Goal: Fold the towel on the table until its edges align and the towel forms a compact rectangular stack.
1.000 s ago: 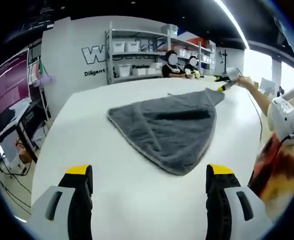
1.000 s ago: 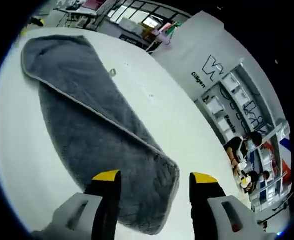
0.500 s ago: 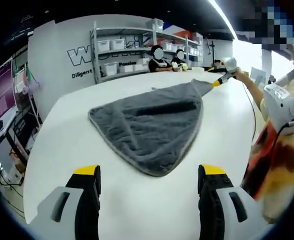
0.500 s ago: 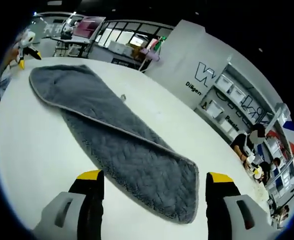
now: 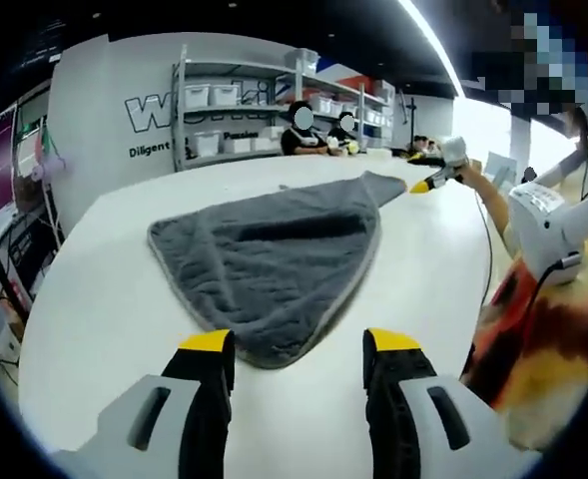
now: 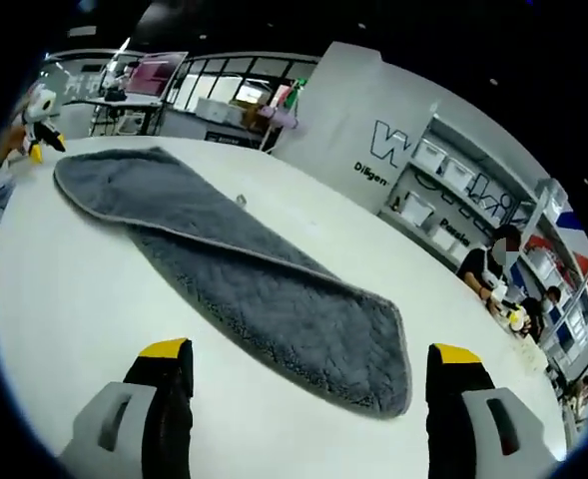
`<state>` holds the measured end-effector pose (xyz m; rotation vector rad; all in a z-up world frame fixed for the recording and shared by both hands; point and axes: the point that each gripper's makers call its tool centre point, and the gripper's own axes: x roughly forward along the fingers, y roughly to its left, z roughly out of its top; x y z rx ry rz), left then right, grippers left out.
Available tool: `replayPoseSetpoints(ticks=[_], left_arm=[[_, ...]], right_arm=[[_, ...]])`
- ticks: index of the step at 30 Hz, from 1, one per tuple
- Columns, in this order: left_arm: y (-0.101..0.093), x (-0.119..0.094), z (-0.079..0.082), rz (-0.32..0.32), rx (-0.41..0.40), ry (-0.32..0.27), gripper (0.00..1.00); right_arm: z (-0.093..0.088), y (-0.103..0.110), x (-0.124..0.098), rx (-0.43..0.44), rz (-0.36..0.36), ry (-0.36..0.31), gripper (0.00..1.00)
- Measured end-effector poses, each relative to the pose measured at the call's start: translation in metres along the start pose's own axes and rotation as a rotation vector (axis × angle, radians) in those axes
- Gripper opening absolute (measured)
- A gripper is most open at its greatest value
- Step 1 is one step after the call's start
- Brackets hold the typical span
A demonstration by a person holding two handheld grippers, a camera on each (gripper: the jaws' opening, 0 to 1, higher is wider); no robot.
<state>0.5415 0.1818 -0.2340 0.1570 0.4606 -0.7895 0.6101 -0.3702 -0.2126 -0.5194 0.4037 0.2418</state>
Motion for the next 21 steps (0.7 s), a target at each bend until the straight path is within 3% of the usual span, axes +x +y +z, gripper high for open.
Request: replayPoseSetpoints(ticks=[4,7,11,18,21], left_arm=[[-0.004,0.001,0.002,-0.020,0.001,-0.010,0.33],[-0.008,0.004,-0.001,-0.040,0.001,0.014,0.33],[-0.010,0.011,-0.014,-0.061,0.015,0.104,0.33],[-0.004,0.020,-0.015,-0.063,0.001,0.149,0.31],[-0.002,0.022,-0.021,-0.054,0.047,0.199,0.29]], right_arm=[[0.000,0.004,-0.002,-0.003,0.014,-0.001,0.98],[-0.001,0.006,-0.001,-0.010,0.018,0.001,0.98],[-0.005,0.007,0.000,-0.013,0.024,0.012,0.97],[-0.010,0.007,-0.002,-0.013,0.021,0.016,0.97],[-0.012,0.006,-0.004,-0.020,0.012,0.022,0.97]])
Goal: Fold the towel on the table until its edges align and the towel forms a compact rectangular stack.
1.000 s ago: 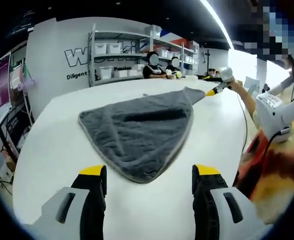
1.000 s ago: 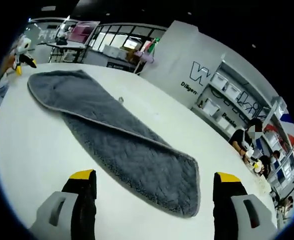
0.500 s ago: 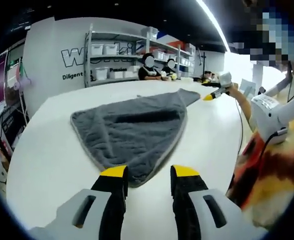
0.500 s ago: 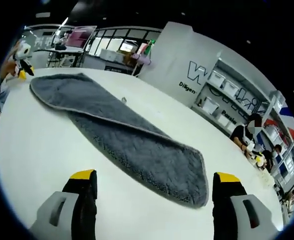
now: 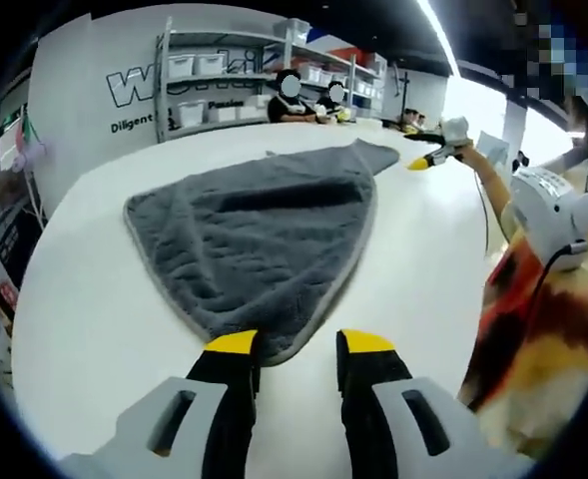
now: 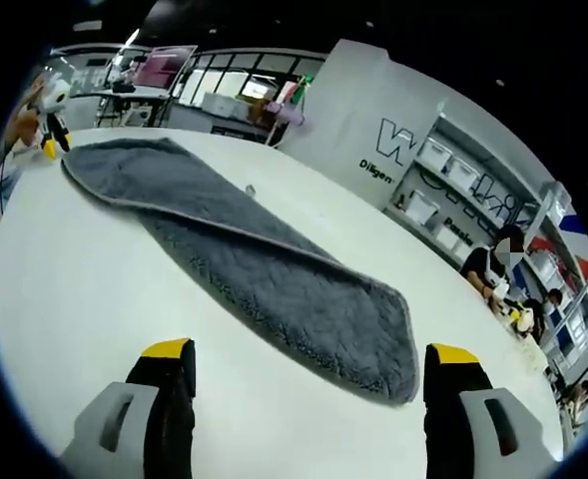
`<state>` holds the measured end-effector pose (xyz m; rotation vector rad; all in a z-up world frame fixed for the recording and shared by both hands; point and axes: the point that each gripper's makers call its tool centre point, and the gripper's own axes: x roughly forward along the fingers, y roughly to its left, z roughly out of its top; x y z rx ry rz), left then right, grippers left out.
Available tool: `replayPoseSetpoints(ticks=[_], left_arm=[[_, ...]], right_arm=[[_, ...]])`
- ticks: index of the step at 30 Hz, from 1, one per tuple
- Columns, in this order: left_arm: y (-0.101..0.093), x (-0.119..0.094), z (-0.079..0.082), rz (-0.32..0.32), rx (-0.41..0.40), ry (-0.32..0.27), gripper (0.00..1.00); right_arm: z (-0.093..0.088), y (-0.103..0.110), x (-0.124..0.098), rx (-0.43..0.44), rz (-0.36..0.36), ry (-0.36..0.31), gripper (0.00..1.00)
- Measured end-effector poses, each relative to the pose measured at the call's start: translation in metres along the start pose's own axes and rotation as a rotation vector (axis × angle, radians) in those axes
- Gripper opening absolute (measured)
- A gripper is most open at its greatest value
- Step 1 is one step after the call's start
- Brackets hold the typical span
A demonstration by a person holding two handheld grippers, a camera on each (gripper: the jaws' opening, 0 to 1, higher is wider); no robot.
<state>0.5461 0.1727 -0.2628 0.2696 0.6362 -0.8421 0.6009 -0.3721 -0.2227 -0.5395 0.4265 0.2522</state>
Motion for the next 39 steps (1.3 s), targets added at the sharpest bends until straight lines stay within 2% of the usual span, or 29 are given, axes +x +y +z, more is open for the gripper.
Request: replayPoseSetpoints(ticks=[3,7,11,16,23,26,29,36,39], left_arm=[[0.000,0.002,0.001,0.001,0.020,0.009,0.26],[0.007,0.002,0.000,0.024,0.050,0.022,0.18],[0.007,0.002,0.000,0.018,0.076,0.018,0.16],[0.009,0.002,0.002,0.027,0.104,0.013,0.08],[0.009,-0.001,0.007,0.019,0.130,0.038,0.05],[0.009,-0.008,0.016,0.015,0.123,0.026,0.05],[0.012,-0.018,0.032,0.023,0.136,-0.009,0.05],[0.034,-0.035,0.068,0.096,0.145,-0.092,0.05],[0.050,-0.039,0.085,0.139,0.141,-0.129,0.05]], right_arm=[[-0.001,-0.001,-0.001,-0.003,0.001,0.001,0.97],[0.000,-0.001,0.000,-0.010,0.004,0.000,0.97],[0.000,0.000,0.000,-0.012,0.006,-0.003,0.97],[-0.003,-0.001,-0.001,-0.012,0.001,0.003,0.97],[-0.005,-0.004,-0.008,-0.010,-0.012,0.000,0.96],[-0.006,-0.005,-0.010,-0.004,-0.016,-0.004,0.96],[-0.008,-0.004,-0.012,-0.002,-0.019,-0.001,0.96],[-0.011,-0.005,-0.015,0.000,-0.032,0.005,0.96],[-0.012,-0.006,-0.016,-0.002,-0.035,0.006,0.96]])
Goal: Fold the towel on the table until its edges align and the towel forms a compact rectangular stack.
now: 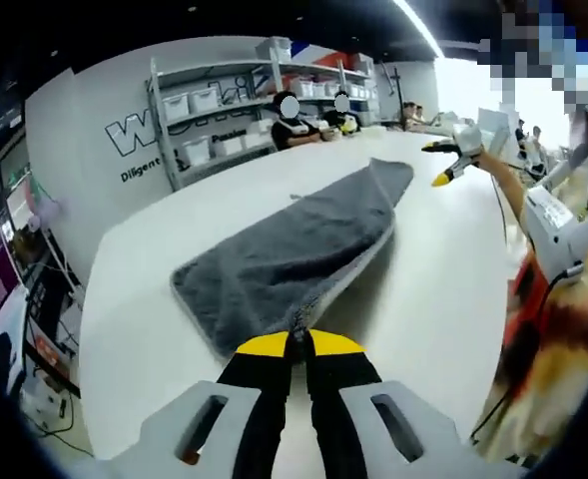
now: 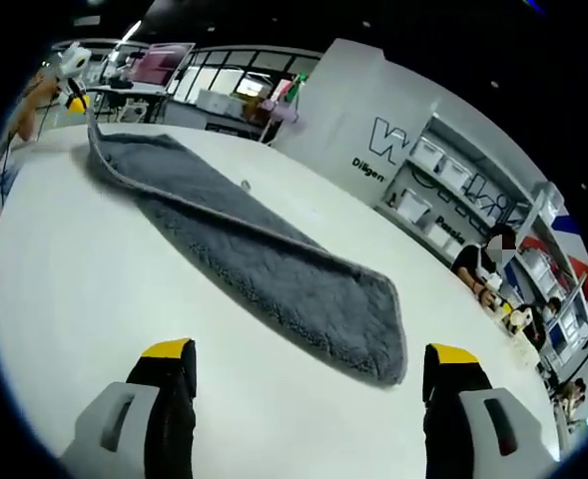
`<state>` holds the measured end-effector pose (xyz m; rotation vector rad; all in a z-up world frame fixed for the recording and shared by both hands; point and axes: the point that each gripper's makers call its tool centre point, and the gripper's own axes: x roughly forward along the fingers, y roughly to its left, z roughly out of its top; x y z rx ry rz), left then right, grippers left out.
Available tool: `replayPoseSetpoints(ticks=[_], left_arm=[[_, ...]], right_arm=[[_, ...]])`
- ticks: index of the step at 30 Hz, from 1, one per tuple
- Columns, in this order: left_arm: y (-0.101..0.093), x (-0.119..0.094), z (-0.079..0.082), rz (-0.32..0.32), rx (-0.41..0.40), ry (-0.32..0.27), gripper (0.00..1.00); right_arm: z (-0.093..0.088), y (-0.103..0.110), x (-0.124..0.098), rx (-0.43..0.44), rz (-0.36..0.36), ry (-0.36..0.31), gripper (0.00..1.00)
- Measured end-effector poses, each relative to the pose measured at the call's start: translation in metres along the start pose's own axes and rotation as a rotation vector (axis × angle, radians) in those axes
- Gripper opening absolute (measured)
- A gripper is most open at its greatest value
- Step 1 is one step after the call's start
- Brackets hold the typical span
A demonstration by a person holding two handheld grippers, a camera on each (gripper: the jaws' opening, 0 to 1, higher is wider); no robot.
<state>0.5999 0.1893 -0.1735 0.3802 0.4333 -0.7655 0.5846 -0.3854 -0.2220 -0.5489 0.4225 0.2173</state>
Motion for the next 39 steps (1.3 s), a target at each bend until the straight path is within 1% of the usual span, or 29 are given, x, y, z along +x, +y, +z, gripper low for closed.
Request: replayPoseSetpoints(ticks=[2,4,6,7,10,11,14,18,22,29,33,37,39], left_arm=[[0.013,0.002,0.009,0.024,-0.009,-0.025,0.05],[0.024,0.005,0.020,0.039,-0.020,-0.056,0.05],[0.034,0.008,0.029,0.049,-0.025,-0.075,0.05],[0.036,0.009,0.030,0.051,-0.025,-0.077,0.05],[0.052,0.015,0.040,0.089,0.014,-0.078,0.05],[0.055,0.016,0.043,0.093,0.018,-0.081,0.05],[0.070,0.020,0.057,0.105,0.014,-0.111,0.05],[0.086,0.029,0.068,0.116,0.014,-0.109,0.05],[0.099,0.033,0.077,0.127,0.007,-0.115,0.05],[0.119,0.048,0.085,0.124,-0.010,-0.112,0.05],[0.127,0.058,0.090,0.121,-0.017,-0.115,0.04],[0.134,0.071,0.091,0.116,-0.013,-0.091,0.04],[0.139,0.079,0.089,0.113,-0.013,-0.070,0.05]], right_arm=[[0.000,0.000,-0.001,-0.003,-0.002,0.000,0.96],[0.000,-0.001,-0.002,-0.006,-0.004,0.001,0.96],[0.002,-0.002,-0.002,-0.013,-0.005,0.000,0.96],[0.003,-0.002,-0.002,-0.017,-0.006,-0.001,0.96],[0.009,-0.005,0.000,-0.032,-0.005,-0.006,0.96],[0.011,-0.006,0.001,-0.035,-0.004,-0.008,0.96],[0.015,-0.009,0.003,-0.042,-0.006,-0.014,0.96],[0.016,-0.009,0.006,-0.050,0.000,-0.013,0.96],[0.016,-0.009,0.010,-0.060,0.004,-0.008,0.96],[0.032,-0.015,0.022,-0.090,0.022,-0.021,0.94],[0.038,-0.013,0.029,-0.101,0.031,-0.031,0.93],[0.040,-0.009,0.033,-0.100,0.039,-0.037,0.93],[0.040,-0.008,0.034,-0.101,0.042,-0.036,0.93]])
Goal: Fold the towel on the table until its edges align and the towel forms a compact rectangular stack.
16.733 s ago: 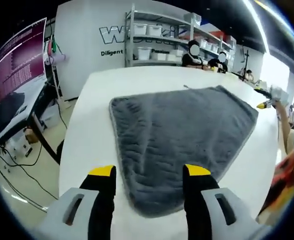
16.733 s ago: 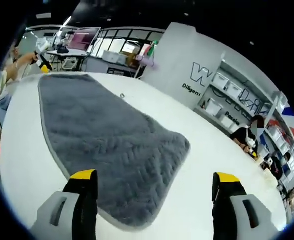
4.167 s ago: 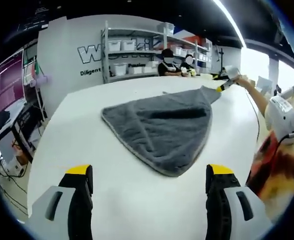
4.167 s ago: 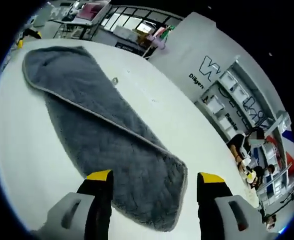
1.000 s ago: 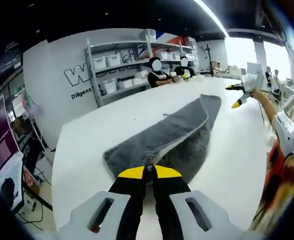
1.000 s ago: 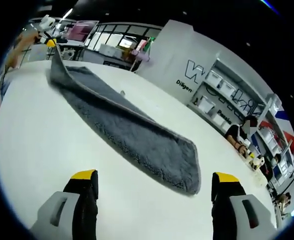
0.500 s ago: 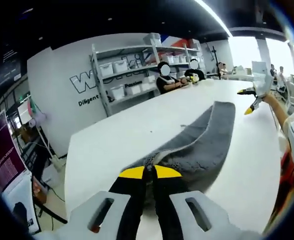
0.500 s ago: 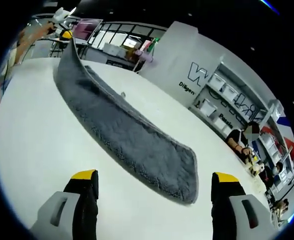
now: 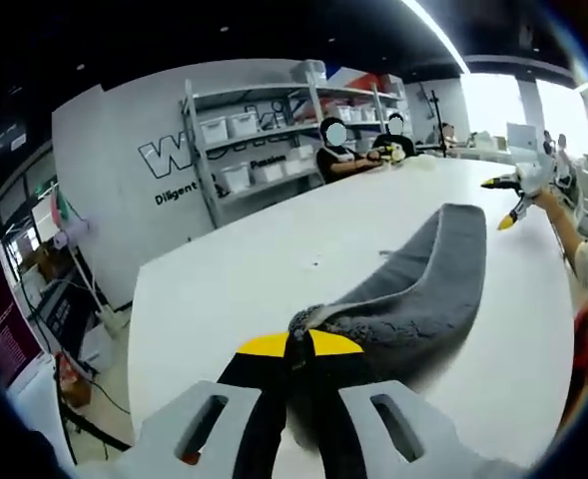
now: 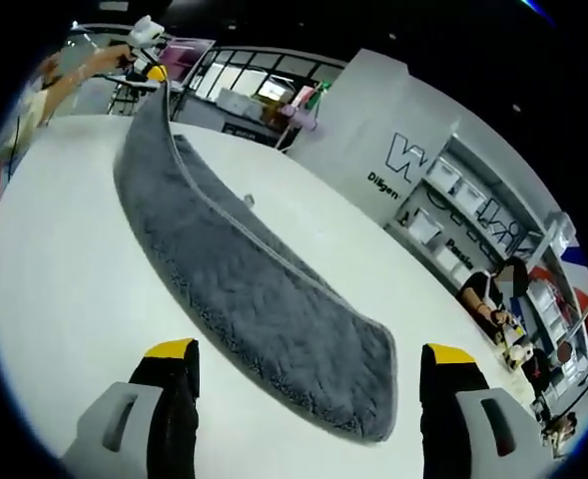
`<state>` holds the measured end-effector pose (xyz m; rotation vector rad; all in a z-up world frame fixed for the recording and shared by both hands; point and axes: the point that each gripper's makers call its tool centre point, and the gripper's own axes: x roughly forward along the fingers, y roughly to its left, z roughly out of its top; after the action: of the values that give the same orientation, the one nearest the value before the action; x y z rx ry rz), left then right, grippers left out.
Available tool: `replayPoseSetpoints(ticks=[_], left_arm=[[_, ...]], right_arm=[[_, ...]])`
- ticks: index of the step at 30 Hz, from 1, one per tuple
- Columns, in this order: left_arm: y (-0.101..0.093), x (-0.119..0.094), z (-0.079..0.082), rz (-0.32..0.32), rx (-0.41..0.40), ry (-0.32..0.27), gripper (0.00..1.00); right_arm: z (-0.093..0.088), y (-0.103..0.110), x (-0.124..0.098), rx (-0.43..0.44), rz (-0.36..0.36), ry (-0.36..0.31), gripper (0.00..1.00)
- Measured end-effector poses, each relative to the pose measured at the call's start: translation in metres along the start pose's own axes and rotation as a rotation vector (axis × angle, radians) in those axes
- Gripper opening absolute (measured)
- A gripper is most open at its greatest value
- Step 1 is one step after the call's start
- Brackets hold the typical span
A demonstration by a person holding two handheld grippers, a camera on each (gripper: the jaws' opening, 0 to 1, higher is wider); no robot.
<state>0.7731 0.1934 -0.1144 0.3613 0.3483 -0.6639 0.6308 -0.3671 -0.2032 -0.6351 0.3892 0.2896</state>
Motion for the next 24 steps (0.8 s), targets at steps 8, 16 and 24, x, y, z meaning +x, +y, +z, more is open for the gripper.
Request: replayPoseSetpoints(ticks=[8,16,24], left_arm=[[0.014,0.039,-0.014,-0.016,-0.029,0.080,0.05],[0.024,0.084,-0.048,-0.030,-0.067,0.207,0.05],[0.026,0.111,-0.077,-0.041,-0.109,0.270,0.05]], right_arm=[[-0.003,0.001,-0.001,-0.006,-0.008,0.013,0.93],[-0.008,0.002,-0.002,-0.003,-0.016,0.028,0.93],[-0.012,0.004,0.002,-0.014,-0.014,0.053,0.93]])
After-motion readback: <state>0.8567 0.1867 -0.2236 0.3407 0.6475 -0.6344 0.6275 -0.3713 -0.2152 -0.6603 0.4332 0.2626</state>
